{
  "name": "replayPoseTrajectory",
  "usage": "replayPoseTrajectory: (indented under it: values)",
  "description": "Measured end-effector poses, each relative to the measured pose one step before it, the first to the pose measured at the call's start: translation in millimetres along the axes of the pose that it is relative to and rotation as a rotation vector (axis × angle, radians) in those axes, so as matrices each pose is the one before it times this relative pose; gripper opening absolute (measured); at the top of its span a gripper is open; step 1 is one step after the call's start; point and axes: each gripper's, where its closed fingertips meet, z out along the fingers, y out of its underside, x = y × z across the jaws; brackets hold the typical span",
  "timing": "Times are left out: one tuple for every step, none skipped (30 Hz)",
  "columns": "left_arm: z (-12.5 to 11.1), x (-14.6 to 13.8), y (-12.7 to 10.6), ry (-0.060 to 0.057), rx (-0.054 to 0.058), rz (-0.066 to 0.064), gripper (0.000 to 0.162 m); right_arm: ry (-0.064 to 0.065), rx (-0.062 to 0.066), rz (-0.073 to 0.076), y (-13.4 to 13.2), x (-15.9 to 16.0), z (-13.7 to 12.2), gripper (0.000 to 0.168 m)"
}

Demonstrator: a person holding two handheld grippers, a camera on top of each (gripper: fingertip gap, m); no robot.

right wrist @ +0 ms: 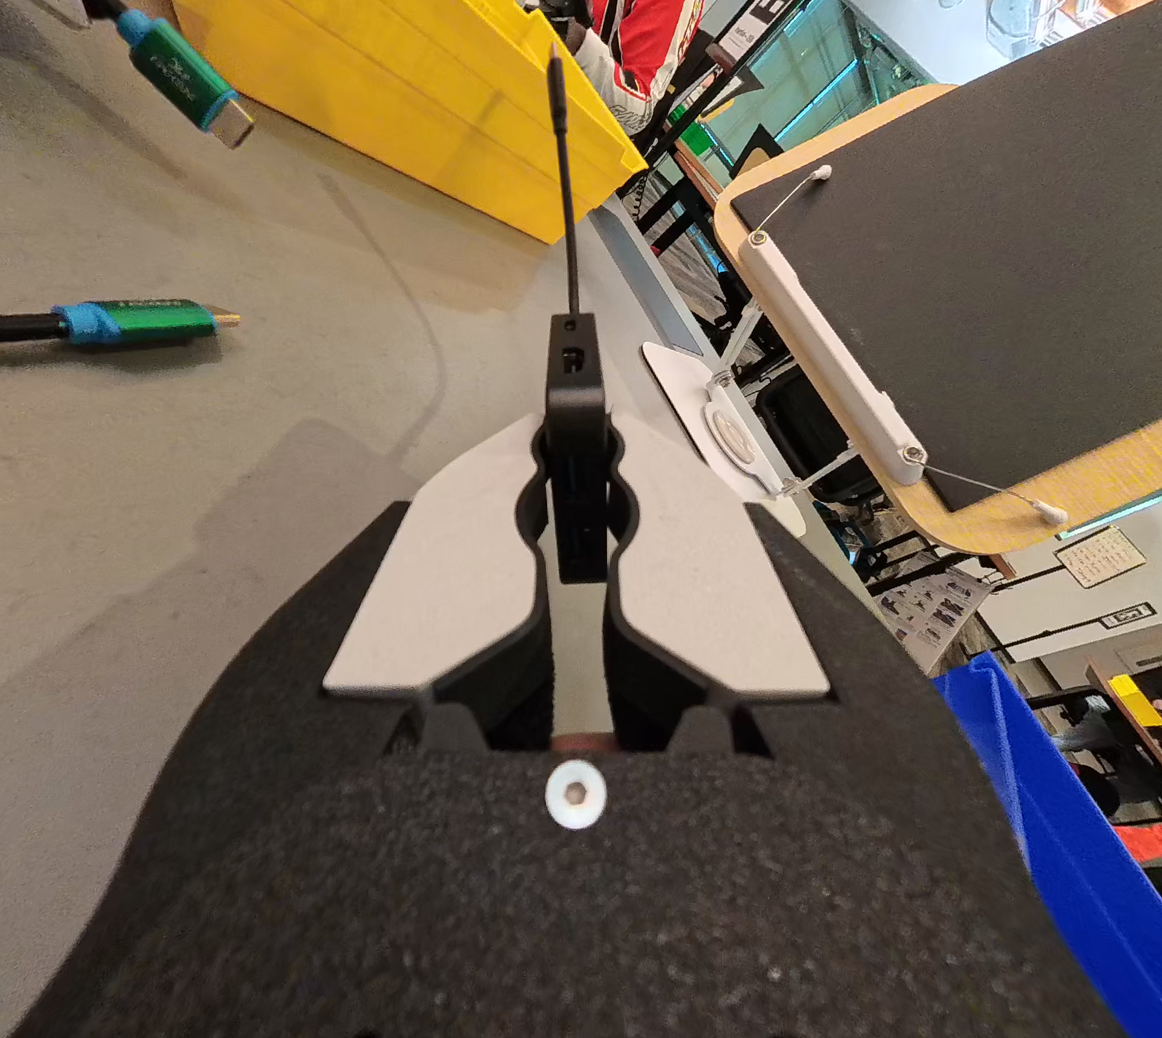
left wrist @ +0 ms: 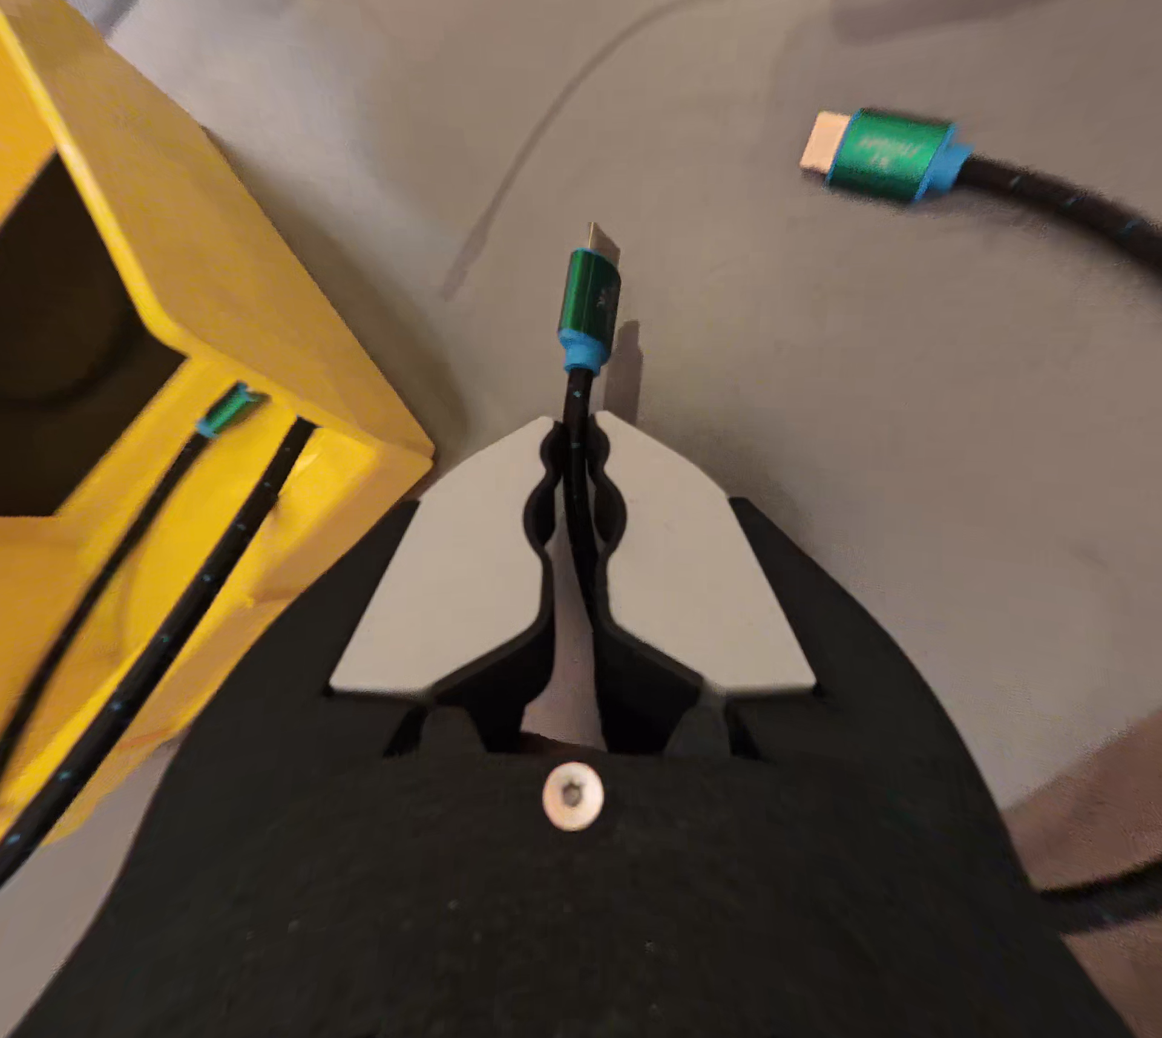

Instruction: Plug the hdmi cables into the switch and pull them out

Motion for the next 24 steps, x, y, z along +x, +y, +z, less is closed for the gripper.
replayPoseTrajectory:
  values:
    - [2.2, -0.16, 2.21, -0.0427, -0.0154, 0.0555, 0.006, -0.0018, -0.0014, -0.0009, 0.27, -0.41, 0.37, 0.013]
    - [1.89, -1.26, 1.45, -0.0485, -0.009, 0.0507, 0.006, -0.0012, -0.0009, -0.0012, 0.18, -0.39, 0.2, 0.013]
    - [1.5, -1.54, 1.3, -0.043, -0.0051, 0.0417, 0.006, -0.001, -0.0002, -0.0012, 0.02, -0.31, 0.09, 0.013]
    - [1.61, -0.88, 1.72, -0.0295, -0.0086, 0.0393, 0.006, -0.0006, 0.0, -0.0013, -0.08, -0.2, 0.09, 0.013]
    - [1.07, -2.1, 0.89, -0.0315, -0.0017, 0.0293, 0.006, -0.0016, -0.0003, -0.0009, -0.04, -0.35, 0.07, 0.013]
    - [0.58, -0.98, 0.39, -0.0176, 0.0019, 0.0256, 0.006, -0.0013, -0.0002, -0.0013, -0.04, -0.39, 0.17, 0.013]
    - [0.3, 0.18, 0.26, -0.0062, 0.002, 0.0277, 0.007, -0.0015, -0.0003, -0.0017, -0.07, -0.45, 0.1, 0.013]
    - [-0.27, -1.42, -1.13, -0.0166, 0.0092, 0.0205, 0.007, -0.0008, 0.0001, -0.0022, -0.28, -0.37, 0.12, 0.013]
    - [-0.59, -1.05, -1.7, -0.0137, 0.0118, 0.0197, 0.007, -0.0014, -0.0001, -0.0026, -0.03, -0.44, 0.13, 0.013]
    - [-1.04, -0.44, -1.97, -0.0088, 0.0131, 0.0225, 0.006, -0.0019, -0.0014, -0.002, 0.08, -0.57, 0.25, 0.013]
    - [-1.03, 0.4, -1.98, -0.0039, 0.0128, 0.0226, 0.006, -0.0012, -0.0012, -0.0021, 0.1, -0.43, 0.19, 0.013]
    - [-0.74, 0.33, -1.44, -0.004, 0.008, 0.0183, 0.007, -0.0019, -0.0014, -0.0012, 0.28, -0.43, 0.23, 0.013]
    - [-0.32, 1.8, -0.53, 0.0096, 0.0012, 0.0097, 0.006, -0.0023, -0.0018, -0.0001, 0.36, -0.39, 0.18, 0.013]
    - [0.26, 2.01, 0.37, 0.0148, -0.007, -0.0051, 0.007, -0.0008, -0.001, 0.0001, 0.18, -0.14, 0.23, 0.013]
    - [0.21, 2.36, -0.03, 0.026, -0.0054, -0.0279, 0.006, -0.0003, 0.0, -0.0002, 0.01, -0.02, 0.0, 0.013]
    - [-0.19, 3.58, -1.51, 0.0491, 0.0017, -0.0555, 0.006, 0.0001, 0.0021, -0.0002, -0.37, 0.01, -0.07, 0.013]
    - [-1.03, 4.2, -3.99, 0.07, 0.0132, -0.0805, 0.006, 0.0012, 0.0035, -0.0016, -0.63, 0.0, -0.15, 0.013]
    - [-1.68, 4.39, -6.68, 0.0844, 0.0247, -0.1014, 0.006, 0.0031, 0.0034, -0.0055, -0.72, 0.12, -0.18, 0.013]
    - [-1.98, 7.56, -8.08, 0.1114, 0.0261, -0.1011, 0.006, 0.0058, 0.003, -0.0128, -0.81, 0.13, -0.23, 0.013]
    - [-2.21, 9.98, -9.1, 0.1211, 0.0291, -0.0842, 0.006, 0.01, 0.0024, -0.0213, -1.12, 0.22, -0.43, 0.013]
    - [-1.07, 7.06, -8.8, 0.0878, 0.0234, -0.0767, 0.006, 0.0141, 0.004, -0.0316, -1.75, 0.19, -0.47, 0.013]
    - [0.51, 8.27, -6.07, 0.0852, 0.0029, -0.0592, 0.006, 0.0136, 0.0064, -0.0385, -2.5, -0.22, -0.76, 0.013]
    - [1.14, 11.87, -4.02, 0.0975, -0.0091, -0.0299, 0.006, 0.0133, 0.01, -0.0421, -3.31, -0.48, -0.92, 0.013]
    - [1.82, 9.03, -5.21, 0.0685, 0.0021, -0.0211, 0.006, 0.0175, 0.0122, -0.0463, -3.89, 0.14, -1.3, 0.013]
